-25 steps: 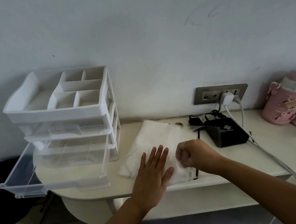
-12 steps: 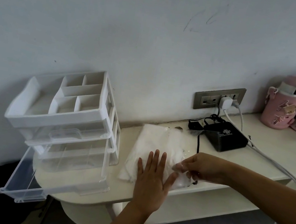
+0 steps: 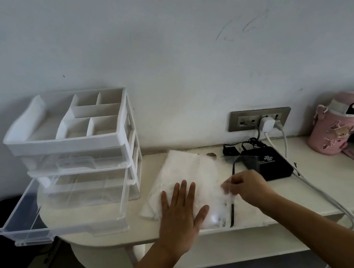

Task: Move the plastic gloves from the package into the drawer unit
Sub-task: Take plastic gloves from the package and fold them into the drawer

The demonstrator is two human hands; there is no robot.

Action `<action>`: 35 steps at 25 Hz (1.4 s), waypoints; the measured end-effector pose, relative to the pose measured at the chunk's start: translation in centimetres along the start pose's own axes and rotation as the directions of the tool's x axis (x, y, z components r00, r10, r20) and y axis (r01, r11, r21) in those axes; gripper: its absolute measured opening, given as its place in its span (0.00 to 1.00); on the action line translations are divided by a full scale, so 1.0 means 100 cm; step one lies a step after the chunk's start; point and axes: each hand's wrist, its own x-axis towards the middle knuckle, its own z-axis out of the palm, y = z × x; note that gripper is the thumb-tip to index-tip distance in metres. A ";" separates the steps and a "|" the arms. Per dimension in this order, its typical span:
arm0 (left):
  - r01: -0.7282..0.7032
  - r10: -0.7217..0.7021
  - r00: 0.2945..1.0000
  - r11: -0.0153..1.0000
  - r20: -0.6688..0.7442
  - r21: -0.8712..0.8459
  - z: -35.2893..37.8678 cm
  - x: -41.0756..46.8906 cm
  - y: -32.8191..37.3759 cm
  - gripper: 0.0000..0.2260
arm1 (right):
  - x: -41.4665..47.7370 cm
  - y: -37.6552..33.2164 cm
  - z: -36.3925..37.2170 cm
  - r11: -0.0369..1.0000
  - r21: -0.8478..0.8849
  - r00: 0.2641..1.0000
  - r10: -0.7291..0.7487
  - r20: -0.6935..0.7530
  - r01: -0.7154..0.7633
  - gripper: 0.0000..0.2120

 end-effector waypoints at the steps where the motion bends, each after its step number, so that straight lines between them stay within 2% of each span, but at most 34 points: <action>1: 0.009 -0.009 1.000 1.000 0.008 0.003 0.000 0.000 0.000 0.29 | 0.001 0.000 -0.004 1.000 -0.029 0.999 -0.008 -0.044 0.007 0.05; 5: 0.023 -0.025 0.999 0.998 0.029 0.052 0.005 0.002 -0.001 0.30 | 0.005 -0.003 -0.028 1.000 0.002 0.973 0.005 -0.232 -0.004 0.07; 7: 0.061 -0.064 0.986 0.998 0.151 0.024 0.005 0.005 0.002 0.31 | 0.006 -0.004 -0.049 0.994 0.108 0.937 0.027 -0.349 0.011 0.08; 8: 0.081 -0.085 0.975 0.996 0.204 0.030 0.001 0.005 0.004 0.31 | 0.005 -0.007 -0.060 0.971 0.229 0.925 0.029 -0.378 0.063 0.10; 9: 0.089 -0.094 0.973 0.995 0.209 0.033 -0.004 0.006 0.004 0.32 | 0.003 -0.010 -0.071 0.911 0.390 0.925 0.026 -0.379 0.134 0.12; 10: 0.089 -0.082 0.974 0.996 0.212 -0.022 -0.011 0.009 0.006 0.35 | -0.002 -0.014 -0.080 0.802 0.564 0.940 0.010 -0.341 0.196 0.14; 11: 0.082 -0.057 0.982 0.988 0.182 -0.132 -0.019 0.012 0.011 0.38 | -0.009 -0.019 -0.087 0.675 0.703 0.962 -0.033 -0.271 0.221 0.15; 12: 0.128 -0.065 0.978 0.939 0.199 -0.319 -0.032 0.017 0.016 0.39 | -0.017 -0.024 -0.091 0.582 0.784 0.976 -0.090 -0.199 0.213 0.16; 13: 0.215 -0.064 0.955 0.822 0.289 -0.528 -0.048 0.022 0.024 0.36 | -0.024 -0.029 -0.092 0.540 0.818 0.980 -0.141 -0.141 0.196 0.16; 14: 0.301 -0.069 0.938 0.644 0.338 -0.703 -0.059 0.029 0.032 0.31 | -0.031 -0.036 -0.091 0.530 0.827 0.978 -0.181 -0.105 0.187 0.16; 15: 0.376 -0.059 0.920 0.419 0.388 -0.827 -0.070 0.038 0.039 0.32 | -0.036 -0.041 -0.090 0.516 0.838 0.976 -0.202 -0.079 0.174 0.16; 16: 0.450 -0.009 0.890 0.186 0.457 -0.873 -0.074 0.045 0.045 0.37 | -0.041 -0.047 -0.089 0.481 0.862 0.975 -0.215 -0.061 0.160 0.16; 17: 0.519 0.073 0.852 -0.005 0.518 -0.854 -0.077 0.051 0.049 0.43 | -0.043 -0.050 -0.088 0.432 0.890 0.973 -0.227 -0.048 0.145 0.15; 18: 0.571 0.136 0.820 -0.120 0.556 -0.812 -0.077 0.055 0.051 0.45 | -0.045 -0.054 -0.087 0.381 0.915 0.968 -0.248 -0.034 0.129 0.13; 20: 0.622 0.269 0.780 -0.246 0.564 -0.743 -0.076 0.057 0.054 0.45 | -0.046 -0.055 -0.087 0.333 0.939 0.958 -0.288 0.011 0.089 0.08; 22: 0.631 0.369 0.769 -0.313 0.522 -0.709 -0.080 0.051 0.057 0.42 | -0.042 -0.050 -0.088 0.390 0.919 0.948 -0.309 0.074 0.055 0.07; 25: 0.638 0.422 0.763 -0.368 0.490 -0.676 -0.096 0.046 0.062 0.34 | -0.034 -0.038 -0.092 0.488 0.870 0.944 -0.314 0.098 0.072 0.09; 26: 0.613 0.388 0.787 -0.406 0.479 -0.678 -0.098 0.048 0.061 0.29 | -0.033 -0.035 -0.093 0.497 0.864 0.947 -0.306 0.094 0.075 0.10; 28: 0.518 0.317 0.853 -0.406 0.415 -0.753 -0.110 0.049 0.056 0.16 | -0.031 -0.030 -0.096 0.498 0.864 0.960 -0.271 0.069 0.079 0.14; 30: 0.403 0.226 0.912 -0.324 0.343 -0.856 -0.129 0.051 0.048 0.08 | -0.032 -0.028 -0.100 0.571 0.811 0.972 -0.233 0.010 0.128 0.12; 31: 0.355 0.138 0.933 -0.216 0.332 -0.910 -0.140 0.052 0.043 0.06 | -0.034 -0.029 -0.101 0.655 0.740 0.978 -0.206 -0.016 0.150 0.11; 33: 0.227 0.004 0.974 0.095 0.228 -0.969 -0.164 0.052 0.031 0.04 | -0.040 -0.032 -0.098 0.829 0.535 0.986 -0.156 -0.058 0.163 0.12; 35: 0.101 0.016 0.994 0.295 0.110 -0.950 -0.190 0.049 0.020 0.03 | -0.046 -0.039 -0.090 0.895 0.421 0.989 -0.139 -0.048 0.146 0.15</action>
